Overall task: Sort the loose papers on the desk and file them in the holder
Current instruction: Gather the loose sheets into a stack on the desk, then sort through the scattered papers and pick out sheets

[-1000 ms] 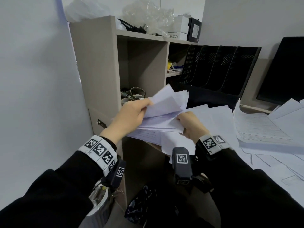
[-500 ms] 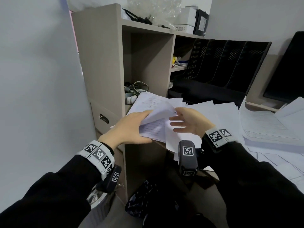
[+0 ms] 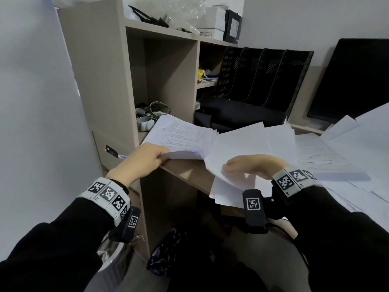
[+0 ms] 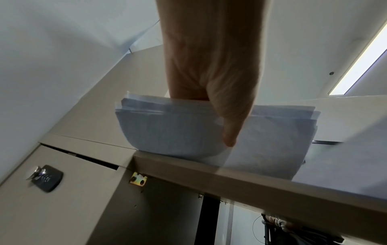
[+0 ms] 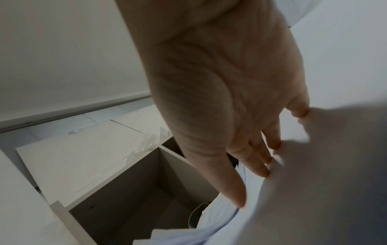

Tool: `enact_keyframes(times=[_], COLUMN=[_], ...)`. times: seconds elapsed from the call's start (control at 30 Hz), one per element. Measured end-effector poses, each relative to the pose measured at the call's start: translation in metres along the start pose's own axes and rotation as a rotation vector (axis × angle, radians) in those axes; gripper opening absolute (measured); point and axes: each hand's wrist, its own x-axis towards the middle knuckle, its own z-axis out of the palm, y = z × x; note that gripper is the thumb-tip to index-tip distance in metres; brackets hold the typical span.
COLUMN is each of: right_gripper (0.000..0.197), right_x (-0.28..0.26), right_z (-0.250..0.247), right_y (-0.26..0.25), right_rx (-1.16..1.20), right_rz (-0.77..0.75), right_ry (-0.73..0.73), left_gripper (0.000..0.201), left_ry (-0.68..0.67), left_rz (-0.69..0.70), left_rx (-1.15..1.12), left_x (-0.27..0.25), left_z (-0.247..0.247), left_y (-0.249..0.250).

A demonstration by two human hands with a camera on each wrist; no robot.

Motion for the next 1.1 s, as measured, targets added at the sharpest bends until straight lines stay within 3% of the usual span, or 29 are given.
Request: enact_keyframes(times=[0.23, 0.37, 0.43, 0.53, 0.6, 0.8, 1.0, 1.1], right_gripper=[0.073, 0.065, 0.059, 0.053, 0.047, 0.040, 0.033, 0.028], right_x=[-0.001, -0.005, -0.010, -0.020, -0.025, -0.048, -0.078, -0.092], right_z=[0.004, 0.007, 0.003, -0.011, -0.024, -0.062, -0.085, -0.089], right_y=[0.023, 0.023, 0.028, 0.044, 0.058, 0.119, 0.173, 0.188], right_rx=[-0.142, -0.070, 0.053, 0.270, 0.330, 0.458, 0.445, 0.391], right_rz=[-0.012, -0.081, -0.121, -0.163, -0.151, 0.062, 0.206, 0.256], right_ry=[0.013, 0.018, 0.033, 0.150, 0.248, 0.403, 0.436, 0.310], left_gripper=[0.040, 0.081, 0.088, 0.083, 0.078, 0.067, 0.060, 0.062], left_ry=[-0.289, -0.506, -0.494, -0.398, -0.406, -0.473, -0.494, -0.554], left_rz=[-0.118, -0.157, -0.118, 0.018, 0.105, 0.261, 0.317, 0.342], left_rx=[0.140, 0.258, 0.203, 0.080, 0.044, 0.008, -0.053, -0.030], left_x=[0.008, 0.014, 0.016, 0.020, 0.023, 0.041, 0.063, 0.070], left_z=[-0.007, -0.016, -0.018, -0.011, -0.004, 0.012, 0.010, 0.014], left_y=[0.013, 0.037, 0.058, 0.102, 0.130, 0.208, 0.274, 0.301])
